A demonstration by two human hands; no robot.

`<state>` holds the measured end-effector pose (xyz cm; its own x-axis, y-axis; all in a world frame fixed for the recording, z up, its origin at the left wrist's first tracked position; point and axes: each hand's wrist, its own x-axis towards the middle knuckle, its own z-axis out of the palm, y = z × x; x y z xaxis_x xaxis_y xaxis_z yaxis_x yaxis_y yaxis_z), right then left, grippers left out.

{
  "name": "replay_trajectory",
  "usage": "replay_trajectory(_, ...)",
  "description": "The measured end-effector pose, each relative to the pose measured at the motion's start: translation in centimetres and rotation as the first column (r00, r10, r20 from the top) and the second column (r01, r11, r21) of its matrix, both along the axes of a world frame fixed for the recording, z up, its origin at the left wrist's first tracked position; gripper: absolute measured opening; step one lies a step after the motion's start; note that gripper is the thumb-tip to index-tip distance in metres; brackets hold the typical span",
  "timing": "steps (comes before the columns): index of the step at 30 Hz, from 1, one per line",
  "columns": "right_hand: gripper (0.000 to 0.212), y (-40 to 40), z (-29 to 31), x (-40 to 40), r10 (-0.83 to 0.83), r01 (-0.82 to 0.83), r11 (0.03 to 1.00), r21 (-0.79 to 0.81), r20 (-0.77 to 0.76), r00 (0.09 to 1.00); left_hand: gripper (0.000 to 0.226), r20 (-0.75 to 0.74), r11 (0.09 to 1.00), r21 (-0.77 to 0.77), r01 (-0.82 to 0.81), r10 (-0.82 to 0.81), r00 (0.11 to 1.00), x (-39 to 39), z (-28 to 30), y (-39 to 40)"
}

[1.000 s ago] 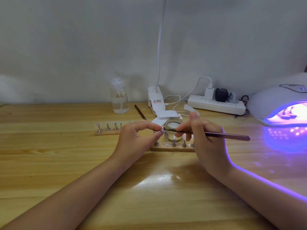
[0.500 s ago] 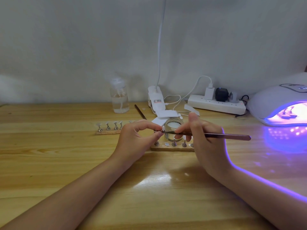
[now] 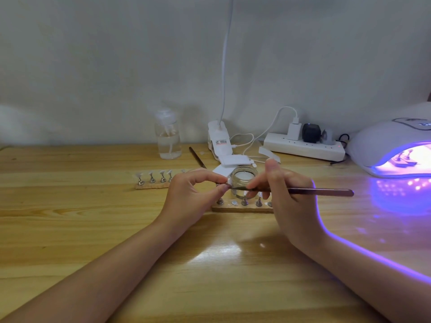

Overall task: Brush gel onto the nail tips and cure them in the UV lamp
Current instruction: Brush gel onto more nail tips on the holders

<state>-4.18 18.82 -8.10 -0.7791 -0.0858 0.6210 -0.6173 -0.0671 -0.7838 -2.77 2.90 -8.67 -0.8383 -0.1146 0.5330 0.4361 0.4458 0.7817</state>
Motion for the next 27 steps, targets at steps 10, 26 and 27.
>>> replay_trajectory(10, 0.029, 0.19, 0.26, -0.24, -0.020, 0.024, 0.997, 0.074, -0.065, 0.998, 0.015, 0.010, 1.000, 0.019, -0.002, 0.002, 1.000, 0.13, 0.20, 0.22)
replay_trajectory(26, 0.034, 0.01, 0.21, -0.08, 0.008, -0.008, 1.000, 0.027, 0.013, 1.000, 0.016, 0.011, 1.000, 0.009, -0.007, 0.007, 1.000, 0.18, 0.15, 0.18)
replay_trajectory(27, 0.035, 0.04, 0.22, 0.05, 0.024, -0.024, 0.999, 0.022, 0.010, 1.000, 0.017, 0.008, 1.000, 0.004, -0.011, 0.011, 1.000, 0.18, 0.13, 0.16)
